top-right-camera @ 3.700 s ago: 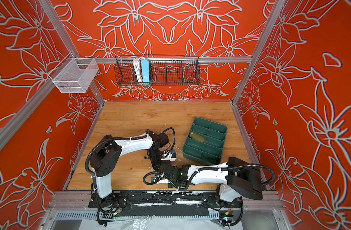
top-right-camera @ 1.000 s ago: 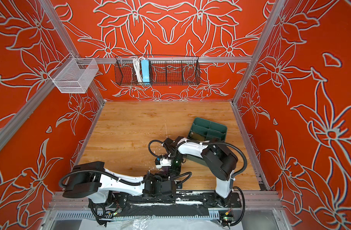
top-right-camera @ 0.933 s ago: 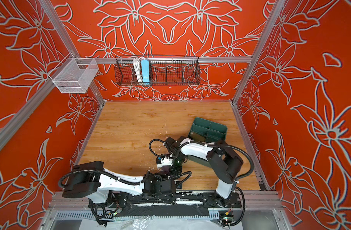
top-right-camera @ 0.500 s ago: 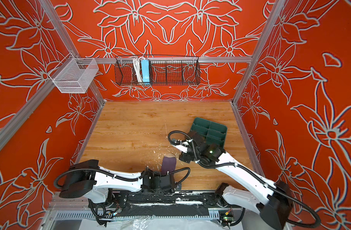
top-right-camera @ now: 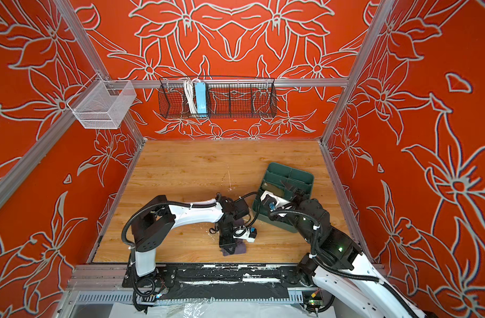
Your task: Roll the socks
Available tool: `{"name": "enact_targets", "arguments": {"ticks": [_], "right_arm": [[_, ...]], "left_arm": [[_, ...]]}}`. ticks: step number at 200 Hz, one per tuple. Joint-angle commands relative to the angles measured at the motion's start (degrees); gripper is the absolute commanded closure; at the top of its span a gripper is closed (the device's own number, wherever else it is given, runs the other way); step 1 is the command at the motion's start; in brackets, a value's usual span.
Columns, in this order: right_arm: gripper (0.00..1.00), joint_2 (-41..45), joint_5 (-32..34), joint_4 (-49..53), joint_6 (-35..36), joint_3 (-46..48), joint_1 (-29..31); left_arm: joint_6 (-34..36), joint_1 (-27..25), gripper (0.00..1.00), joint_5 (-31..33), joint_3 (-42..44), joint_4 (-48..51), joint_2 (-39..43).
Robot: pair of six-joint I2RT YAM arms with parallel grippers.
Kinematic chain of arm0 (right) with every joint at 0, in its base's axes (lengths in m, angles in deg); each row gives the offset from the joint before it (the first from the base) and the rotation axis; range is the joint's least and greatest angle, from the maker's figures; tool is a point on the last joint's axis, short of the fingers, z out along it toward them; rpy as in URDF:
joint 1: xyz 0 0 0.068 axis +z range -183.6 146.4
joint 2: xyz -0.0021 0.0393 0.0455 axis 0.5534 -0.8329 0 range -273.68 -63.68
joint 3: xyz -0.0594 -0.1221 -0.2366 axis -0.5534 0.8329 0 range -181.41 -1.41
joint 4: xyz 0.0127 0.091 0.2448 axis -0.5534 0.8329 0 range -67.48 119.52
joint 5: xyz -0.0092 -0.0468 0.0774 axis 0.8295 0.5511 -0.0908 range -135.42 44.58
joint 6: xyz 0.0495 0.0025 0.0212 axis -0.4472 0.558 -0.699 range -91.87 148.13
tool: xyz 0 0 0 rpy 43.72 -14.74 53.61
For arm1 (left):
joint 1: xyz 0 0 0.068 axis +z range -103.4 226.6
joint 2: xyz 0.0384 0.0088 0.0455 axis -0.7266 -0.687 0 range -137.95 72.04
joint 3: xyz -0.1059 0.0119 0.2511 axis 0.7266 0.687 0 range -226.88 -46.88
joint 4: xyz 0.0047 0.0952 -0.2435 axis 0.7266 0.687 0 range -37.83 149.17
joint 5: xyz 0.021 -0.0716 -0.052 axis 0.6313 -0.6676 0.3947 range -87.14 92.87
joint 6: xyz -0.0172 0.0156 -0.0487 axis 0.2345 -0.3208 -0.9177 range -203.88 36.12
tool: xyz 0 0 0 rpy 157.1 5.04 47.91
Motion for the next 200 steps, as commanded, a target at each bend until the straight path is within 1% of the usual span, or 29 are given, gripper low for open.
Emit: {"name": "enact_targets", "arguments": {"ticks": [1, 21, 32, 44, 66, 75, 86, 106, 120, 134, 162, 200], "right_arm": [[0.09, -1.98, 3.44, 10.22, 8.36, 2.12, 7.46], [0.09, -7.02, 10.65, 11.97, 10.98, 5.01, 19.34], [0.1, -10.13, 14.84, 10.39, 10.84, 6.45, 26.18], [0.1, -13.11, 18.41, 8.47, 9.04, 7.27, 33.24], [0.18, -19.95, 23.66, 4.67, 1.18, 7.54, 43.84], [0.19, -22.89, 24.44, 3.39, -3.18, 7.17, 47.55], [0.2, -26.91, 24.63, 2.3, -8.85, 6.85, 50.56], [0.25, -33.22, 22.86, 2.53, -19.0, 7.0, 52.67], [0.25, -36.33, 20.24, 1.81, -22.55, 8.15, 52.87], [0.25, -38.65, 20.35, -1.77, -23.37, 9.96, 52.71], [0.26, -42.26, 22.24, -10.94, -21.36, 13.86, 50.51], [0.27, -44.4, 21.25, -15.51, -20.56, 15.39, 46.54]], "left_arm": [[0.98, 0.12, 0.95, -3.88, 0.37, 2.94, -3.24], [0.61, 0.44, 0.94, -3.8, -0.06, 3.25, -3.72], [0.5, 0.49, 0.94, -3.68, -0.33, 3.58, -4.0], [0.2, 0.57, 0.94, -3.26, -0.51, 3.69, -4.17], [0.12, 0.57, 0.94, -3.09, -0.33, 3.8, -3.87], [-0.01, 0.6, 0.94, -3.02, -0.25, 3.8, -3.77], [0.02, 0.66, 0.94, -3.04, -0.16, 3.66, -3.64], [0.02, 0.66, 0.95, -3.08, -0.07, 3.68, -3.53], [0.18, 0.66, 0.95, -3.26, -0.07, 3.75, -3.46], [0.31, 0.66, 0.95, -3.44, -0.11, 3.75, -3.44], [0.35, 0.66, 0.95, -3.44, 0.1, 3.64, -3.3], [0.31, 0.66, 0.95, -3.35, 0.33, 3.58, -3.04]]}}
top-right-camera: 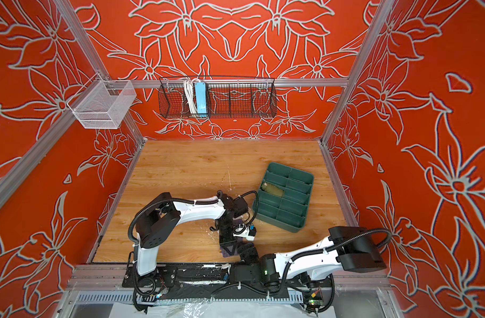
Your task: Roll the socks
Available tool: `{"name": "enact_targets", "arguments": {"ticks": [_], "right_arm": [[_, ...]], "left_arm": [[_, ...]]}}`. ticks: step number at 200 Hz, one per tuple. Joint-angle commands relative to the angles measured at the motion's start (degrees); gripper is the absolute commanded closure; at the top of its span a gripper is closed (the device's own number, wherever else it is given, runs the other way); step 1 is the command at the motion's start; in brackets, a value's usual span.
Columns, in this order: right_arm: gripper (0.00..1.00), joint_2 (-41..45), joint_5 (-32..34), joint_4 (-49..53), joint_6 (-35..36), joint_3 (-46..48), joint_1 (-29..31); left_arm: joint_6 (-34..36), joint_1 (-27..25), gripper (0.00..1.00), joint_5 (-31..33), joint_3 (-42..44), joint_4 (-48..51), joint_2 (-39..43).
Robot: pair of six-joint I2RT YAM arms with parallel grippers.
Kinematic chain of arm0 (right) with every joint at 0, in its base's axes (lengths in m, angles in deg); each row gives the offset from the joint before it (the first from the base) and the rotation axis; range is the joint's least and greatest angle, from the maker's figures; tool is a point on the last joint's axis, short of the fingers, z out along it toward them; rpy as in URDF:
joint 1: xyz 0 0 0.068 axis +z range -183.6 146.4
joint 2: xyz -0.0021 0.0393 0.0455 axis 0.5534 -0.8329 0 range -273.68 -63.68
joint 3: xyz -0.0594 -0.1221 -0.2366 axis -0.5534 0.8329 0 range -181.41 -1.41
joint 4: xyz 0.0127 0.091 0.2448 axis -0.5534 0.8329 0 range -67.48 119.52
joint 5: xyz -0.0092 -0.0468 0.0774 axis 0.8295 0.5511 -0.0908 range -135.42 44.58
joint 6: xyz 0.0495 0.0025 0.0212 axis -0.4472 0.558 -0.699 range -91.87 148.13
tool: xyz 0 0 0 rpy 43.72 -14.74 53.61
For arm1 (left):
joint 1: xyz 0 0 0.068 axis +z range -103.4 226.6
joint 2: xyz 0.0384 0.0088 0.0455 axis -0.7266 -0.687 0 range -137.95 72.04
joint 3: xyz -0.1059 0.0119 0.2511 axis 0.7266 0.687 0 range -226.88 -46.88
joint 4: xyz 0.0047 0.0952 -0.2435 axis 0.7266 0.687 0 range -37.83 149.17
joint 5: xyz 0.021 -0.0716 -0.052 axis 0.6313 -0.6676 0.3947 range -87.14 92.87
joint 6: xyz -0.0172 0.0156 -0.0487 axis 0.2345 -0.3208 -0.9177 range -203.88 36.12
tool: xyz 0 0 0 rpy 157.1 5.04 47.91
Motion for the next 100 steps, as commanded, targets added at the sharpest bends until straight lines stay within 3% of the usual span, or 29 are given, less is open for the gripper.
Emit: {"name": "enact_targets", "arguments": {"ticks": [1, 30, 100], "right_arm": [[0.28, -0.81, 0.13, -6.18, -1.14, 1.21, -1.96], [0.37, -1.98, -1.73, -8.61, -0.1, 1.59, -2.73], [0.97, -9.47, -6.81, -6.4, 2.15, -0.2, -2.59]], "left_arm": [[0.76, -0.47, 0.95, 0.98, 1.31, 1.28, -1.29], [0.77, -0.47, 0.95, 0.98, 1.24, 1.46, -1.33], [0.42, -0.32, 0.9, 3.7, 2.21, 0.37, 0.84]]}}
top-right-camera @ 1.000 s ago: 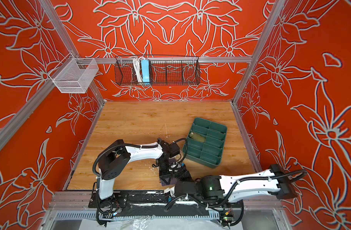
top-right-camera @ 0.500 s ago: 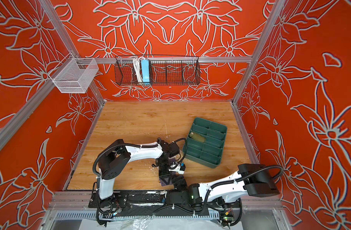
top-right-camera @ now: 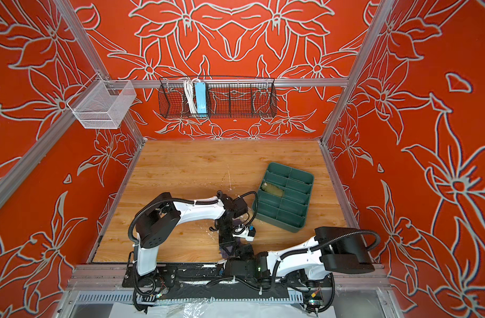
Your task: Roll the socks
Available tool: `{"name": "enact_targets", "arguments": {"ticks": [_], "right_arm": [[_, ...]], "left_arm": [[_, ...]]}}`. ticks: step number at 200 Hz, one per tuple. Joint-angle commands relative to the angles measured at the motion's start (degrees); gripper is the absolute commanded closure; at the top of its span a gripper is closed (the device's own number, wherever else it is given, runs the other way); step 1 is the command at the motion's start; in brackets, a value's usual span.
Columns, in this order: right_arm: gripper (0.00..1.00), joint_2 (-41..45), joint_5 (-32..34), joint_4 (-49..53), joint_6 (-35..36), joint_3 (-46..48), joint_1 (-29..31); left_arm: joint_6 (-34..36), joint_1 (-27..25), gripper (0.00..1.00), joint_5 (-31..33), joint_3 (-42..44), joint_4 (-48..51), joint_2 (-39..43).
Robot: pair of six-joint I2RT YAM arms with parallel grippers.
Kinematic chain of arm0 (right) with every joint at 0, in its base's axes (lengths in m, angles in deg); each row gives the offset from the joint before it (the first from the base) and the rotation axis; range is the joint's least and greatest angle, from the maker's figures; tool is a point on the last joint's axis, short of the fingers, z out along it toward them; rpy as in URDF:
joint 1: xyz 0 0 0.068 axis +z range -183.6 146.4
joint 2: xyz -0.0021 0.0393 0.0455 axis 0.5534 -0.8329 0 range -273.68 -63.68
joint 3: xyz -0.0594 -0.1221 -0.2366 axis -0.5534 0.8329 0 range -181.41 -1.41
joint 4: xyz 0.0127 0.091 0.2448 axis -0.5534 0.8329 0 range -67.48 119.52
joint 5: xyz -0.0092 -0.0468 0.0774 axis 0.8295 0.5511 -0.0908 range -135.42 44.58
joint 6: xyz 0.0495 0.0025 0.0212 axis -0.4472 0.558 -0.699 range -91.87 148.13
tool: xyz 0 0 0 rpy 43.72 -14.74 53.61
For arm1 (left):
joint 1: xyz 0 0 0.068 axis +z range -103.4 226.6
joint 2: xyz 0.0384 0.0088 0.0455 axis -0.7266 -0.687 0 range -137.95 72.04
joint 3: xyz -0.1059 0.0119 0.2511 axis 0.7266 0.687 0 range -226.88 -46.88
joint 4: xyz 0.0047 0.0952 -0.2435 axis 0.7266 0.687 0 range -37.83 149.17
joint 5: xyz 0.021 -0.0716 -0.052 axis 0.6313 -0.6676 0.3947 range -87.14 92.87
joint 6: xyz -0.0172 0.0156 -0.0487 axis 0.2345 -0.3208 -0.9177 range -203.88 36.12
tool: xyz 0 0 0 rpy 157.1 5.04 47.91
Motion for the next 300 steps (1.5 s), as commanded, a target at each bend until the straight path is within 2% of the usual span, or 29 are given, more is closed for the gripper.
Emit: {"name": "enact_targets", "arguments": {"ticks": [1, 16, 35, 63, 85, 105, 121, 138, 149, 159, 163, 178, 195, 208, 227, 244, 259, 276, 286, 300], "right_arm": [[0.97, -2.39, -5.77, 1.37, 0.93, -0.09, -0.06], [1.0, -2.33, -8.05, 3.6, 1.02, -0.77, -0.12], [1.0, -2.28, -11.56, 7.39, 0.87, -2.23, -1.09], [1.0, -3.56, -15.97, 12.19, 0.15, -5.03, -4.24], [1.0, -5.45, -18.52, 14.63, -0.21, -7.08, -6.62], [1.0, -6.87, -20.4, 15.87, -0.28, -8.71, -8.25], [1.0, -7.83, -23.21, 18.19, -0.38, -10.85, -9.91], [1.0, -9.4, -27.51, 22.36, -0.62, -14.59, -12.39], [1.0, -10.73, -30.42, 25.1, -0.9, -17.63, -14.11], [1.0, -12.05, -33.7, 27.42, -0.91, -19.95, -15.66], [1.0, -12.56, -34.83, 28.12, -0.91, -20.69, -16.21], [1.0, -14.41, -39.3, 30.52, -0.87, -23.53, -18.3], [1.0, -16.33, -43.9, 33.07, -0.33, -26.12, -20.62], [1.0, -18.03, -48.52, 35.46, 0.37, -28.66, -22.96], [1.0, -20.79, -53.59, 38.08, 0.99, -32.3, -26.02], [1.0, -23.59, -56.18, 39.37, 1.66, -34.4, -28.13], [1.0, -26.31, -58.7, 41.5, 2.52, -36.44, -29.67], [1.0, -29.56, -60.84, 43.59, 3.28, -38.95, -31.06], [1.0, -31.35, -62.06, 44.72, 3.83, -40.23, -31.66], [1.0, -33.64, -62.71, 45.55, 3.92, -41.79, -32.44]], "left_arm": [[0.48, -0.31, 0.9, 3.75, 1.58, 0.09, 0.72], [0.11, 0.19, 0.89, 7.15, 1.63, -1.14, 2.6], [0.05, 1.24, 0.74, 11.42, 1.93, -4.48, 6.54], [0.98, 3.05, 0.59, 17.8, 2.71, -11.12, 13.43], [2.89, 4.37, 0.46, 22.21, 6.7, -18.26, 20.2], [5.05, 5.86, 0.41, 26.11, 11.08, -23.5, 26.63], [6.08, 7.66, 0.39, 31.63, 15.54, -28.89, 33.68], [7.21, 10.18, 0.32, 38.61, 21.31, -36.37, 43.73], [8.32, 11.94, 0.21, 43.44, 25.07, -41.93, 50.96], [9.55, 13.72, 0.0, 46.46, 28.01, -46.66, 57.58], [10.25, 14.51, 0.02, 46.79, 28.86, -47.75, 60.57], [9.98, 17.26, 0.02, 45.54, 29.55, -47.93, 68.06], [6.96, 19.27, 0.03, 39.71, 26.54, -40.63, 73.31], [5.82, 19.39, 0.03, 32.85, 23.51, -32.42, 75.51], [6.08, 19.39, 0.03, 18.12, 18.67, -20.66, 76.78], [5.58, 19.39, 0.03, 10.16, 16.62, -15.13, 76.66], [9.98, 19.31, 0.02, 4.83, 16.39, -10.17, 76.18], [15.25, 17.89, 0.06, 6.11, 18.81, -7.31, 76.57], [18.85, 15.4, 0.07, 9.74, 20.68, -7.07, 77.17], [23.46, 9.23, 0.07, 19.08, 24.0, -8.62, 78.07]]}}
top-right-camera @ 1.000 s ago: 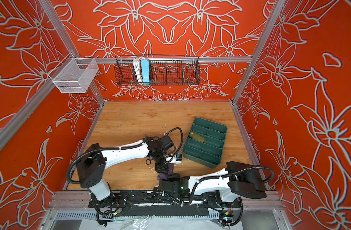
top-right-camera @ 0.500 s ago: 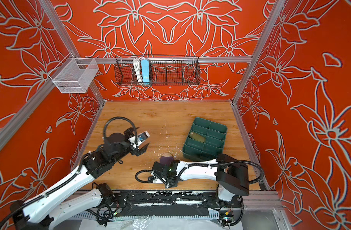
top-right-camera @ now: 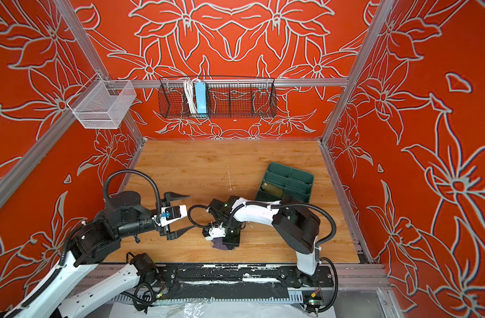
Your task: Roll the socks
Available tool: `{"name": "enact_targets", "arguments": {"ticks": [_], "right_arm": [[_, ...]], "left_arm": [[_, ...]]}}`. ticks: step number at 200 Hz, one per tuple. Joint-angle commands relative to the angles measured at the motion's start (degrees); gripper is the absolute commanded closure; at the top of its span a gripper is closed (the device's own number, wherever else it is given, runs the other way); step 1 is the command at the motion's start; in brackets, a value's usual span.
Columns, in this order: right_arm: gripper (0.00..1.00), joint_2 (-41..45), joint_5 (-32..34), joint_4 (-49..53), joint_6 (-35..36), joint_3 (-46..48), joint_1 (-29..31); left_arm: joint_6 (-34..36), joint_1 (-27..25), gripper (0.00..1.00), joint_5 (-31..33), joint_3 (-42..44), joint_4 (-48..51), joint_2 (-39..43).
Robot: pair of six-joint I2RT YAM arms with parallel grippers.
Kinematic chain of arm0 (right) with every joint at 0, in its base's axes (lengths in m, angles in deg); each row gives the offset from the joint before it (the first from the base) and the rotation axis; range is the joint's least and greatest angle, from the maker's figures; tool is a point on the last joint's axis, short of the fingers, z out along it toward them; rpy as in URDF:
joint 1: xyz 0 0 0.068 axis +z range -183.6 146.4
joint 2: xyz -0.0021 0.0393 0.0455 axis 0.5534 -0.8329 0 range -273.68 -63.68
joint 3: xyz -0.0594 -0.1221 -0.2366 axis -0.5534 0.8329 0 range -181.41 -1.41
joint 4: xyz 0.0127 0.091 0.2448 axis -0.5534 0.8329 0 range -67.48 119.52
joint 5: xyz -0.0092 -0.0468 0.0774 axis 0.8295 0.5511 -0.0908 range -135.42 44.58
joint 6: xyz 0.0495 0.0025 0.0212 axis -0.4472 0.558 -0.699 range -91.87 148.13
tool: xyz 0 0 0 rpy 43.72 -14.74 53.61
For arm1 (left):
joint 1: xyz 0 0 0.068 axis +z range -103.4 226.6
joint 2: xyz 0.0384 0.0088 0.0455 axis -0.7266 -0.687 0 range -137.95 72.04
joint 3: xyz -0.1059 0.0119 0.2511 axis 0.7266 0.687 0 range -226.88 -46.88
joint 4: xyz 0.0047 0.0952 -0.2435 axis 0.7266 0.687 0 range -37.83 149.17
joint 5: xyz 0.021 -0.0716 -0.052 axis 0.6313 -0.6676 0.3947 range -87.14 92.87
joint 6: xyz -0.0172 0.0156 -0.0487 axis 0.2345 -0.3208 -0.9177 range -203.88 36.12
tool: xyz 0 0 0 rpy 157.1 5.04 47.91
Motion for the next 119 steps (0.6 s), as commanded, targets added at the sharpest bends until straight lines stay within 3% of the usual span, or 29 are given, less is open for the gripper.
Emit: {"name": "enact_targets", "arguments": {"ticks": [1, 34, 52, 67, 87, 119], "right_arm": [[1.0, -6.48, -4.86, 3.2, 2.11, -0.34, -0.39], [1.0, -8.19, -5.11, 1.33, 2.06, -0.7, -1.3], [1.0, -8.1, -5.35, 0.1, 1.67, -0.61, -1.81], [1.0, -7.97, -5.31, -0.21, 1.67, -0.52, -2.03], [1.0, -7.68, -4.96, -0.35, 1.84, -0.46, -2.2], [1.0, -7.13, -5.15, -1.02, 2.11, 0.0, -2.38]], "left_arm": [[10.23, -7.29, 0.07, 7.08, 4.37, 4.56, 1.05], [20.94, -26.52, 0.08, 30.67, 18.22, -8.06, 0.53], [22.79, -33.94, 0.09, 39.39, 25.45, -19.23, -4.37], [16.31, -35.95, 0.13, 41.69, 27.5, -27.99, -9.99], [8.12, -36.3, 0.18, 41.78, 27.07, -31.93, -17.66], [5.07, -36.4, 0.19, 41.59, 28.63, -38.61, -27.26]]}}
